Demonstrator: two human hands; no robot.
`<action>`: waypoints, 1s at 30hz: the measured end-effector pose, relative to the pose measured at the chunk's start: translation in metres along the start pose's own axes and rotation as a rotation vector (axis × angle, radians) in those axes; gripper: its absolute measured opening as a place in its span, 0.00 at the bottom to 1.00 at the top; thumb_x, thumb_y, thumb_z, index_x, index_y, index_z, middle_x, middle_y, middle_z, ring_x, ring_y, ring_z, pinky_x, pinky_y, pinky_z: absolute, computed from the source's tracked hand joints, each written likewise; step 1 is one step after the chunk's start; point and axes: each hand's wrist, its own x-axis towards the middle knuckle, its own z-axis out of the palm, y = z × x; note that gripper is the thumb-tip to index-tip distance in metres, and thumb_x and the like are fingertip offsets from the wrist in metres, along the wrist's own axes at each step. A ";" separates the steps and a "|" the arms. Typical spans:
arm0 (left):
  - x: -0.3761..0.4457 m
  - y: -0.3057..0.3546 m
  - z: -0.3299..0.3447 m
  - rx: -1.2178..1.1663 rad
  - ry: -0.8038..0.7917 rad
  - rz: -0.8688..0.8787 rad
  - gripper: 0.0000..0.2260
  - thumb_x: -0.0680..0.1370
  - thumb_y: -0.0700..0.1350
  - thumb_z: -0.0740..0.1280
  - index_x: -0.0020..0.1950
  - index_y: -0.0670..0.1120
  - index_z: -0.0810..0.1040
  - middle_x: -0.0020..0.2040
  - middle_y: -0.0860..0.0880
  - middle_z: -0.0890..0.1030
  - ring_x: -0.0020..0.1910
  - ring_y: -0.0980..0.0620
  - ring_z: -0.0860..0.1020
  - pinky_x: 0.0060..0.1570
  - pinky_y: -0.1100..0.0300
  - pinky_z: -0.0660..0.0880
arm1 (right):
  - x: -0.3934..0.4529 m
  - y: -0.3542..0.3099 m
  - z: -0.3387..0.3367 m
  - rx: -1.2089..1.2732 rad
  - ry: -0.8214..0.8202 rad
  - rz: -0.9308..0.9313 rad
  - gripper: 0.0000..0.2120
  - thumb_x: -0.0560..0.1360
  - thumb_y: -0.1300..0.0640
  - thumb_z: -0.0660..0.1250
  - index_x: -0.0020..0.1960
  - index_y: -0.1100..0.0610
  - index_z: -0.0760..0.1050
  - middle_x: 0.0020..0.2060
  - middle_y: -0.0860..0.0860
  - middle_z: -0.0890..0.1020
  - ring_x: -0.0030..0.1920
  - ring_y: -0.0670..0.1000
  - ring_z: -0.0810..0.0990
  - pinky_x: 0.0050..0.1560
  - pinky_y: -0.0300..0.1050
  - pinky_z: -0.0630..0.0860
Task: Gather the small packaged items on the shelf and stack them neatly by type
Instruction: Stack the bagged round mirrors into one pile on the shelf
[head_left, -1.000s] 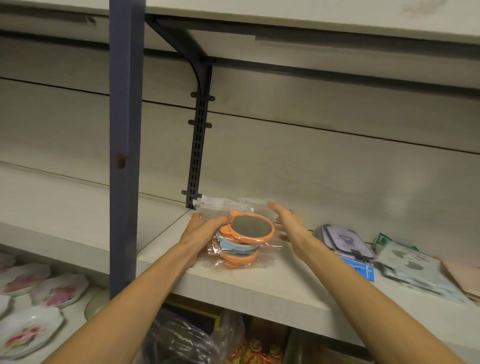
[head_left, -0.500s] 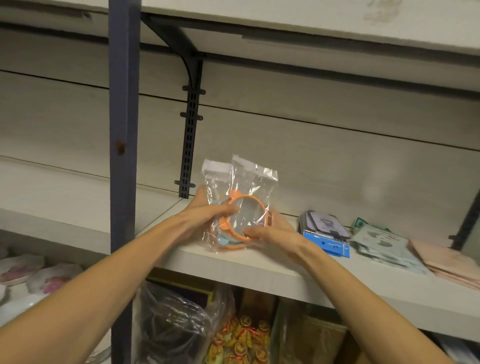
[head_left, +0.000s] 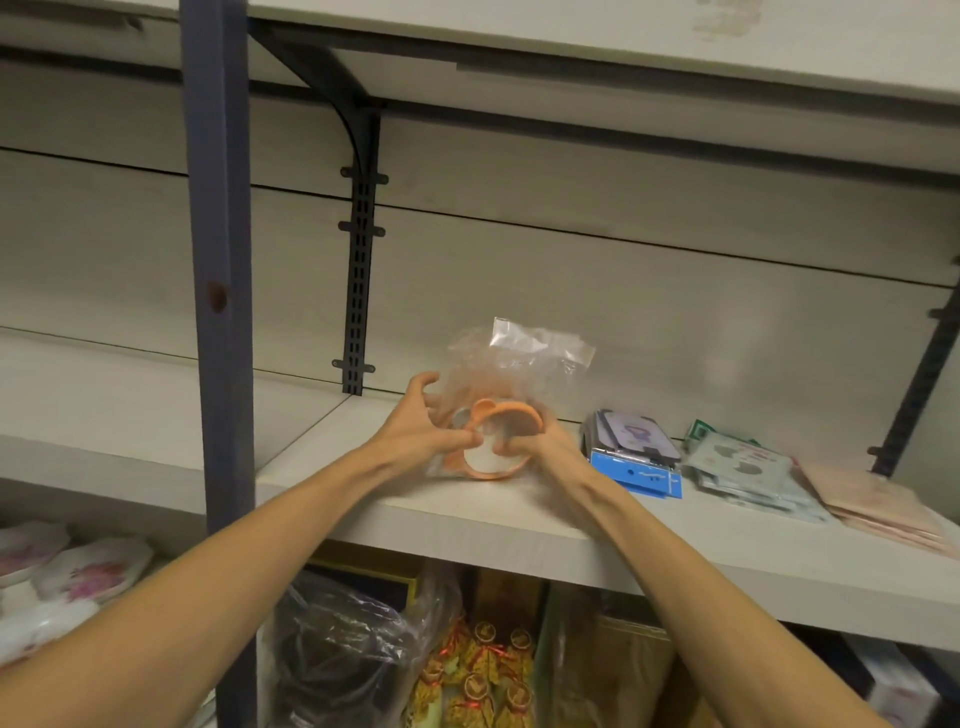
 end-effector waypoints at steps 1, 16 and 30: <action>0.001 -0.001 -0.002 -0.038 0.013 -0.014 0.46 0.68 0.43 0.81 0.77 0.54 0.57 0.67 0.48 0.72 0.65 0.49 0.74 0.61 0.53 0.77 | 0.002 -0.001 0.002 0.014 0.002 -0.008 0.34 0.62 0.55 0.77 0.66 0.52 0.72 0.56 0.50 0.83 0.59 0.52 0.79 0.58 0.48 0.75; 0.007 -0.020 -0.029 -0.147 -0.011 -0.093 0.52 0.64 0.42 0.80 0.81 0.53 0.54 0.72 0.49 0.71 0.68 0.48 0.73 0.64 0.52 0.73 | 0.007 0.005 0.018 0.078 -0.068 -0.100 0.18 0.75 0.54 0.71 0.64 0.44 0.76 0.51 0.51 0.84 0.55 0.50 0.83 0.57 0.42 0.76; 0.014 -0.001 -0.026 -0.031 -0.141 -0.140 0.25 0.74 0.46 0.74 0.69 0.53 0.71 0.61 0.48 0.82 0.59 0.49 0.82 0.64 0.45 0.77 | 0.031 -0.010 0.029 -0.139 0.060 0.009 0.25 0.68 0.32 0.71 0.58 0.47 0.81 0.53 0.46 0.85 0.55 0.49 0.83 0.63 0.53 0.78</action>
